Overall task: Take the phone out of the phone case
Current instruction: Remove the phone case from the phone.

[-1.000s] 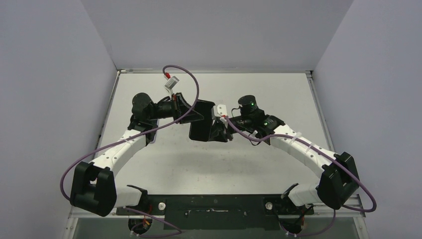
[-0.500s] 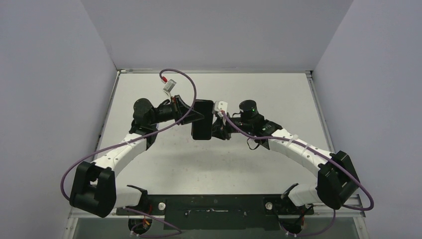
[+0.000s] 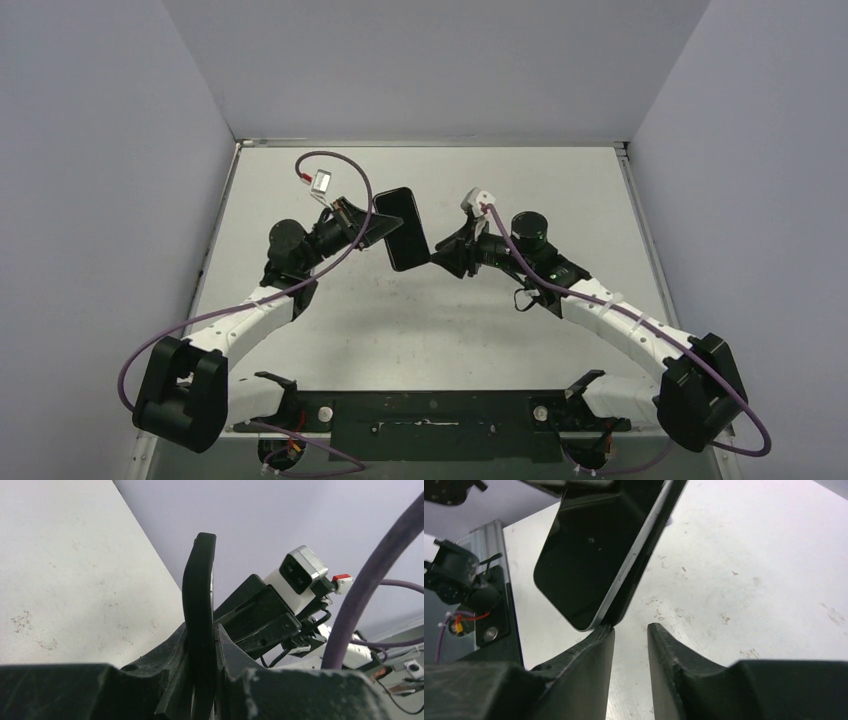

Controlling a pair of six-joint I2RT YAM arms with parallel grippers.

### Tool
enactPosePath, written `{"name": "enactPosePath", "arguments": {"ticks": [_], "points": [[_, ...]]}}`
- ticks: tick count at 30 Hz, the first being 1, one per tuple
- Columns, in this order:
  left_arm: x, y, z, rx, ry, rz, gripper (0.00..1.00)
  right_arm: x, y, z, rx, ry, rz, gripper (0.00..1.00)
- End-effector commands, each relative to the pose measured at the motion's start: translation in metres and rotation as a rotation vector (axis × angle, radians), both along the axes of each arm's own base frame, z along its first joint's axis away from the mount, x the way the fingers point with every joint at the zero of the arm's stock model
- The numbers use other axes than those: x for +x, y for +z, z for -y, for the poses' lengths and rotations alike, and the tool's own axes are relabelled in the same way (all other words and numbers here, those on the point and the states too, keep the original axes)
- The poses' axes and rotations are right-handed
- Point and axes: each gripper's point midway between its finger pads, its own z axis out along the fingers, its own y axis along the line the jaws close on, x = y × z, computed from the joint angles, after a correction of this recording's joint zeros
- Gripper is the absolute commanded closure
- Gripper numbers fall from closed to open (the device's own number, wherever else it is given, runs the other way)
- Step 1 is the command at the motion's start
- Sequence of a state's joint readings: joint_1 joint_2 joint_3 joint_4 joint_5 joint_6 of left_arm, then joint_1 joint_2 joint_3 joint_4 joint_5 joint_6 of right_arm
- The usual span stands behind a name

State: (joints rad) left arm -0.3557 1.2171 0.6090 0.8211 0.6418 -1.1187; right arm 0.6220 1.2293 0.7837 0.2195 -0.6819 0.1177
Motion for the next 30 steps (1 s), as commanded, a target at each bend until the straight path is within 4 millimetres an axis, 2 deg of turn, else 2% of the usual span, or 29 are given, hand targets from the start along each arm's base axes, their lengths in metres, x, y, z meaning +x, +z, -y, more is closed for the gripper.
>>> {"name": "enactPosePath", "arguments": {"ticks": [1, 5, 10, 18, 25, 30], "points": [[0.001, 0.031, -0.003, -0.128, 0.063, 0.015, 1.0, 0.011, 0.063, 0.011, 0.18, -0.135, 0.057, 0.64], [0.01, 0.033, -0.007, -0.126, 0.124, 0.028, 1.0, -0.002, 0.071, 0.017, 0.252, -0.165, -0.074, 0.53], [0.014, 0.031, -0.012, -0.135, 0.167, 0.021, 1.0, -0.009, 0.075, 0.018, 0.365, -0.22, -0.297, 0.47], [0.014, 0.034, -0.017, -0.181, 0.186, 0.008, 1.0, -0.013, 0.058, 0.015, 0.449, -0.27, -0.563, 0.47], [0.012, 0.038, -0.015, -0.219, 0.172, -0.002, 1.0, -0.014, 0.051, 0.008, 0.458, -0.249, -0.619, 0.52], [0.01, 0.039, -0.011, -0.23, 0.156, -0.004, 1.0, -0.012, 0.057, 0.006, 0.48, -0.239, -0.61, 0.57]]}}
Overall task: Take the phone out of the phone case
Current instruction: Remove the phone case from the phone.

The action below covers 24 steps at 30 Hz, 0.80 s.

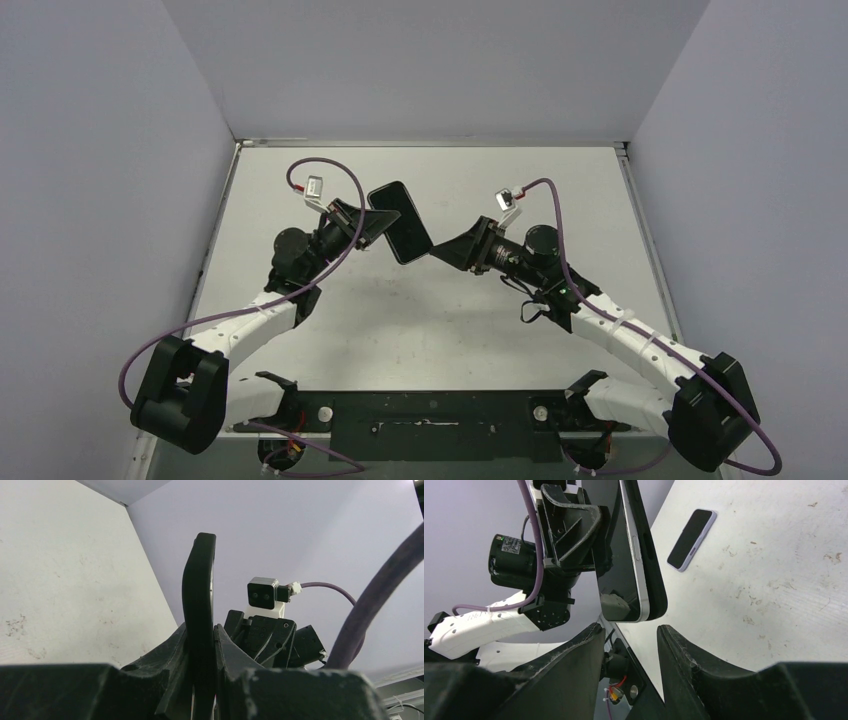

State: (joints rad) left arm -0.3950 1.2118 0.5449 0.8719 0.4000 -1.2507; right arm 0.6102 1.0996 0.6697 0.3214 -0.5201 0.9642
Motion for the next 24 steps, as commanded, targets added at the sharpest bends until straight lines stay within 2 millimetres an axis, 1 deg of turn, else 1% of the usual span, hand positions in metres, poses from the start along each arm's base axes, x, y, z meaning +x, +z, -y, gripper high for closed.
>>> {"name": "enactPosePath", "arguments": {"ticks": [1, 4, 8, 12, 19, 22, 24], "points": [[-0.01, 0.044, -0.001, -0.095, -0.004, 0.131, 1.0, 0.001, 0.028, -0.005, 0.083, 0.008, 0.062, 0.57], [-0.01, 0.042, -0.001, -0.095, -0.004, 0.123, 1.0, 0.002, 0.029, -0.007, 0.087, 0.018, 0.064, 0.58], [-0.011, 0.045, 0.002, -0.115, -0.019, 0.128, 1.0, 0.003, 0.027, -0.009, 0.089, 0.023, 0.06, 0.59], [-0.012, 0.046, 0.006, -0.117, -0.027, 0.129, 1.0, 0.002, 0.031, -0.009, 0.1, 0.026, 0.069, 0.59], [-0.012, 0.034, 0.01, -0.072, -0.022, 0.125, 1.0, 0.0, 0.041, -0.01, 0.129, 0.04, 0.084, 0.61], [-0.009, 0.026, 0.008, -0.029, 0.005, 0.121, 1.0, -0.001, 0.043, -0.009, 0.126, 0.038, 0.089, 0.61], [-0.009, 0.026, 0.007, -0.02, 0.018, 0.125, 1.0, 0.0, 0.042, -0.008, 0.119, 0.031, 0.086, 0.6]]}}
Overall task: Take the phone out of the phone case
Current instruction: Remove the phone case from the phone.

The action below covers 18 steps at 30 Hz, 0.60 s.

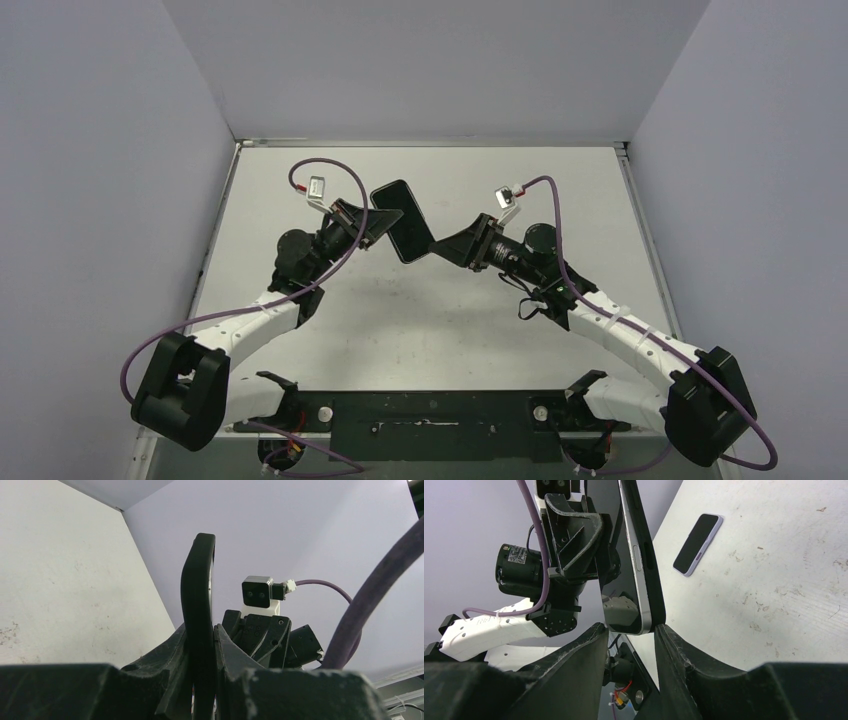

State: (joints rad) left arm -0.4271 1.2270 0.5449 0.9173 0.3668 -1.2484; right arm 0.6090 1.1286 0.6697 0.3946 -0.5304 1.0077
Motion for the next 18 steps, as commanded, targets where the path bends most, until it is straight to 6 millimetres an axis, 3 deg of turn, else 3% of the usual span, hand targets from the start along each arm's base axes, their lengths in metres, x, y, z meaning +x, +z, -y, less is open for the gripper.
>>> {"name": "enactPosePath", "arguments": {"ticks": [1, 18], "points": [[-0.0066, 0.0207, -0.001, -0.001, 0.021, 0.101, 1.0, -0.004, 0.0335, -0.0023, 0.067, 0.019, 0.085, 0.6], [-0.008, 0.0264, -0.0022, 0.0, 0.027, 0.115, 1.0, -0.0038, 0.0288, -0.0002, 0.046, 0.006, 0.073, 0.57]]}}
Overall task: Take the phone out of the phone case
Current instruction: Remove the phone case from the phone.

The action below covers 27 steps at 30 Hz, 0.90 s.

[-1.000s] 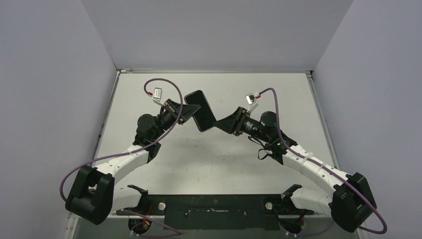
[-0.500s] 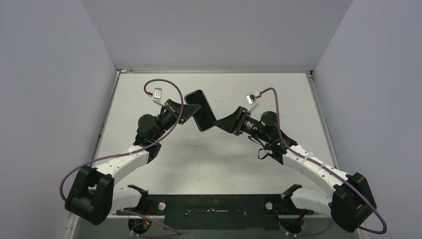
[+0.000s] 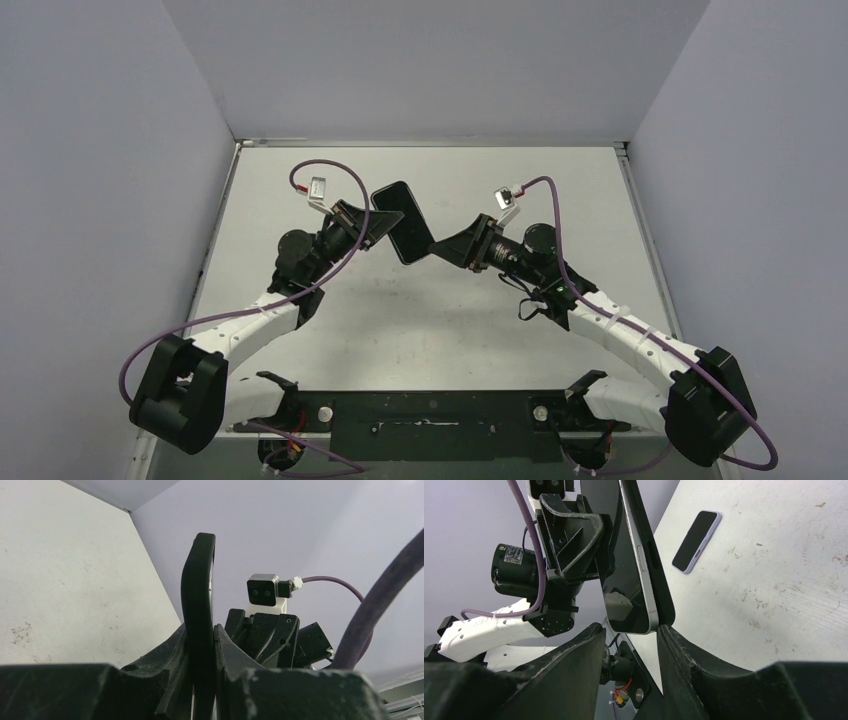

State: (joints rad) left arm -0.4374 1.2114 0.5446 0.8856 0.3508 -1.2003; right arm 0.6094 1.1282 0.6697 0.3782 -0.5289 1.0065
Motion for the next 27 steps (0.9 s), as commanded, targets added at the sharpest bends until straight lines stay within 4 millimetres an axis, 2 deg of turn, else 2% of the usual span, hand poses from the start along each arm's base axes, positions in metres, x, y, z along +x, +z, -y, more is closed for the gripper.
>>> {"name": "enactPosePath", "arguments": {"ticks": [1, 15, 27], "points": [[-0.007, 0.03, -0.003, -0.037, 0.009, 0.099, 1.0, -0.004, 0.033, -0.001, 0.057, 0.008, 0.085, 0.57], [-0.011, 0.031, -0.003, -0.048, 0.002, 0.1, 1.0, -0.006, 0.034, -0.002, 0.071, 0.018, 0.089, 0.58], [-0.019, 0.046, 0.004, -0.121, -0.04, 0.105, 1.0, -0.004, 0.029, -0.005, 0.081, 0.021, 0.072, 0.58]]}}
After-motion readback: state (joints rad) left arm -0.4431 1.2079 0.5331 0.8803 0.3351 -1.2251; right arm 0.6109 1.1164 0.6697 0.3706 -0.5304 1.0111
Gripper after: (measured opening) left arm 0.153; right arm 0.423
